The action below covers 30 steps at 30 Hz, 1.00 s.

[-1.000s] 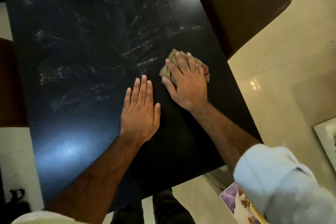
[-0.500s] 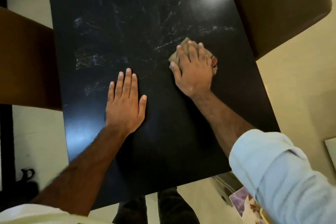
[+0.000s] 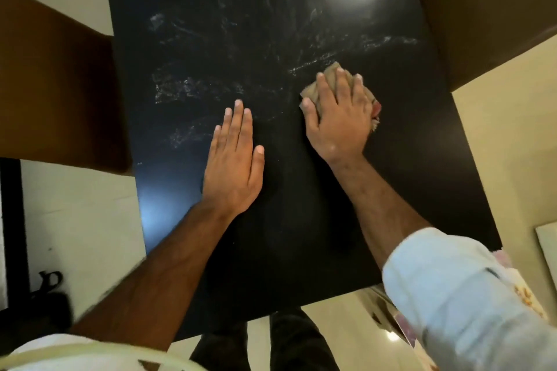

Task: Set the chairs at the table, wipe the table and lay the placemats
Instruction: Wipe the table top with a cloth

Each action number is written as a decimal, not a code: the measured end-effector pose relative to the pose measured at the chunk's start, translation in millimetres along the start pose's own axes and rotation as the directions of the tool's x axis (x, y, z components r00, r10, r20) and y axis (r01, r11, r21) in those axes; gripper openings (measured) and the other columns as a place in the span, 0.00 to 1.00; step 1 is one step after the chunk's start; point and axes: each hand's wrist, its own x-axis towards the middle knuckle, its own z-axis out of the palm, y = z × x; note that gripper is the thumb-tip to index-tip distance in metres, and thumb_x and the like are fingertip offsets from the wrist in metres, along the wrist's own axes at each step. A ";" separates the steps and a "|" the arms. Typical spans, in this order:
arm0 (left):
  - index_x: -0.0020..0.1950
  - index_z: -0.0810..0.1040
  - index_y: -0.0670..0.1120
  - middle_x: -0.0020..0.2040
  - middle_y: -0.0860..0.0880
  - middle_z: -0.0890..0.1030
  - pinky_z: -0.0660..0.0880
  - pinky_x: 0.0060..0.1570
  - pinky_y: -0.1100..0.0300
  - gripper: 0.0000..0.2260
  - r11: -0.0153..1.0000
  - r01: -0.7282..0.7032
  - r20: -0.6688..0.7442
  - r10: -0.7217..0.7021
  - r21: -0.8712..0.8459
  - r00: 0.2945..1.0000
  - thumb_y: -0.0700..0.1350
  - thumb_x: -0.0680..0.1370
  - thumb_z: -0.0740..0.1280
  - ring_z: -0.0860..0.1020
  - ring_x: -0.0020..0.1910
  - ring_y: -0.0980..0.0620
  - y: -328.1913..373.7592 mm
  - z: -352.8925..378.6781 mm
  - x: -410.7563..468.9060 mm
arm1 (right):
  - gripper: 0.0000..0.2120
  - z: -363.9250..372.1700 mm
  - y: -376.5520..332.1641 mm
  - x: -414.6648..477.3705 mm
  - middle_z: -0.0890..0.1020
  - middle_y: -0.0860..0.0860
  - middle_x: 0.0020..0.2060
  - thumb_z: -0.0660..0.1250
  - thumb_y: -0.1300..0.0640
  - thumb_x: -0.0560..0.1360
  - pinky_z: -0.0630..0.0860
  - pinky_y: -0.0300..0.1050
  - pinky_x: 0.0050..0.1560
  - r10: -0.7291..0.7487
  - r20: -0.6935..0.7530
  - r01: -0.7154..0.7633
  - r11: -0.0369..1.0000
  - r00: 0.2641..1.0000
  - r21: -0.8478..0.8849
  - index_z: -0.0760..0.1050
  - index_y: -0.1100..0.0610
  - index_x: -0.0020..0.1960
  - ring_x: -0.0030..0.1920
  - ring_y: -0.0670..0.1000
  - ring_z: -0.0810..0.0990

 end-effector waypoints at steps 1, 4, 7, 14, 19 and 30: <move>0.90 0.47 0.42 0.90 0.46 0.43 0.45 0.88 0.44 0.31 0.999 0.007 -0.003 -0.007 -0.031 1.000 0.51 0.90 0.52 0.41 0.89 0.48 -8.9 -5.7 -2.7 | 0.30 4.5 -19.9 2.2 0.68 0.54 0.84 0.56 0.35 0.86 0.65 0.66 0.80 -0.034 -0.019 0.034 0.999 0.999 0.013 0.70 0.47 0.84 0.86 0.65 0.61; 0.90 0.45 0.44 0.90 0.46 0.43 0.44 0.87 0.43 0.32 0.983 0.101 0.017 -0.104 0.152 0.994 0.53 0.89 0.51 0.41 0.89 0.47 -45.9 -24.0 -11.6 | 0.30 12.3 -70.6 -22.8 0.69 0.53 0.84 0.57 0.35 0.86 0.64 0.65 0.79 -0.147 -0.022 0.148 0.988 0.989 0.033 0.71 0.46 0.83 0.86 0.63 0.61; 0.90 0.44 0.46 0.90 0.46 0.41 0.44 0.87 0.40 0.32 0.939 0.127 0.043 -0.148 0.319 0.988 0.58 0.89 0.47 0.40 0.89 0.45 -83.3 -35.3 -22.1 | 0.31 4.2 -87.6 -82.5 0.61 0.51 0.88 0.54 0.34 0.87 0.61 0.66 0.82 -0.259 0.106 0.256 0.966 0.960 0.040 0.64 0.44 0.86 0.88 0.60 0.54; 0.90 0.43 0.45 0.90 0.46 0.40 0.45 0.87 0.41 0.33 0.956 0.065 0.040 -0.080 0.286 0.996 0.60 0.89 0.43 0.40 0.89 0.45 -118.9 -43.8 -31.0 | 0.32 -10.0 -50.5 -107.1 0.61 0.56 0.87 0.52 0.34 0.87 0.59 0.67 0.84 -0.040 0.120 0.044 0.999 0.992 -0.030 0.62 0.47 0.87 0.87 0.65 0.54; 0.90 0.44 0.44 0.90 0.46 0.41 0.44 0.88 0.44 0.32 0.997 0.071 -0.005 -0.071 0.042 0.997 0.58 0.90 0.47 0.42 0.89 0.46 -128.4 -51.0 -33.8 | 0.32 9.9 -109.9 -34.2 0.66 0.55 0.85 0.53 0.34 0.86 0.62 0.68 0.81 0.056 0.048 -0.056 0.998 0.997 -0.004 0.67 0.47 0.85 0.86 0.67 0.59; 0.90 0.46 0.43 0.90 0.44 0.42 0.50 0.87 0.39 0.32 0.981 0.130 0.001 -0.132 0.144 0.991 0.56 0.89 0.49 0.42 0.89 0.43 -158.5 -58.5 -46.5 | 0.32 -3.7 -153.0 -174.0 0.55 0.50 0.89 0.54 0.33 0.87 0.58 0.65 0.84 -0.285 0.212 0.283 0.958 0.935 0.042 0.59 0.42 0.88 0.89 0.59 0.49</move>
